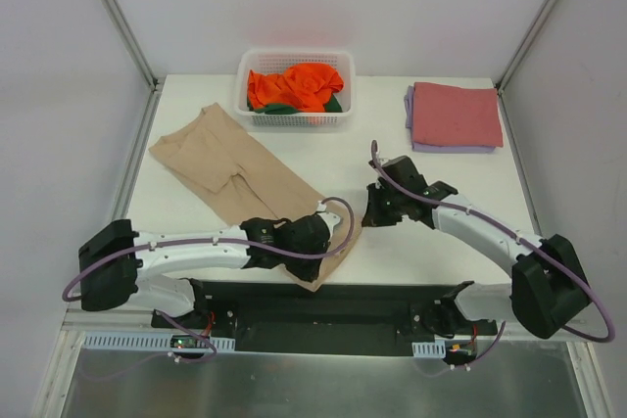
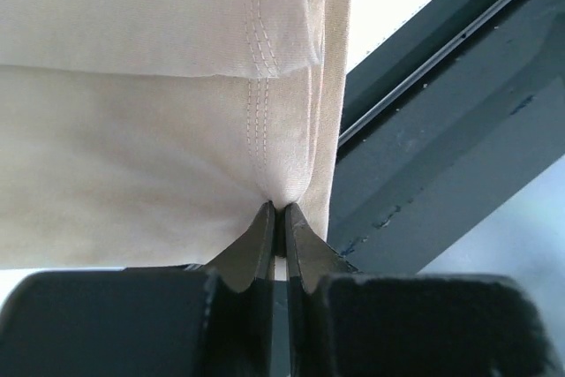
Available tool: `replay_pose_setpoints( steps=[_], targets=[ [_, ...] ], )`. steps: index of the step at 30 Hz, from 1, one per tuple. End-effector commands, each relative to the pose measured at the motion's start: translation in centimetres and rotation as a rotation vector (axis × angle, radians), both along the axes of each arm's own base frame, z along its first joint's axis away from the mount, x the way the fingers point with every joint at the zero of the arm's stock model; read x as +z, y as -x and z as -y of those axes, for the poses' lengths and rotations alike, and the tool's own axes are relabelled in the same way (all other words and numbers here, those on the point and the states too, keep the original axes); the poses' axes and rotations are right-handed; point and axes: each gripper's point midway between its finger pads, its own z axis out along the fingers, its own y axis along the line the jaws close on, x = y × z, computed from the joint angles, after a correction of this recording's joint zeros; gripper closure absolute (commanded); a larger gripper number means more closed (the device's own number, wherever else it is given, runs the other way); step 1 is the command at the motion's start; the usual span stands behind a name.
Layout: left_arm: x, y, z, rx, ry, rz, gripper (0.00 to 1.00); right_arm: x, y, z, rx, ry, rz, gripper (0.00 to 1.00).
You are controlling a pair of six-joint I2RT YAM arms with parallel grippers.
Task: Fold and stack the t-shirts
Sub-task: Grab the bottom of the folded rectangular tshirt with both arms, then fold the folded rectangular tshirt in 1/3 of the way
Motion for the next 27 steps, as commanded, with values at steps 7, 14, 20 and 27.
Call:
replay_pose_setpoints(
  steps=[7, 14, 20, 27],
  targets=[
    [3.0, -5.4, -4.1, 0.293, 0.011, 0.122, 1.0, 5.5, -3.2, -4.5, 0.06, -0.103, 0.132, 1.0],
    [4.5, -9.9, -9.4, 0.557, -0.008, 0.213, 1.0, 8.3, -8.8, -10.2, 0.09, -0.157, 0.225, 1.0],
    [5.5, -13.3, -13.2, 0.744, -0.021, 0.259, 1.0, 8.6, -13.7, -15.6, 0.133, -0.18, 0.269, 1.0],
    [4.8, -17.0, -18.7, 0.941, -0.148, 0.282, 1.0, 8.5, -18.2, -21.1, 0.169, -0.207, 0.392, 1.0]
  ],
)
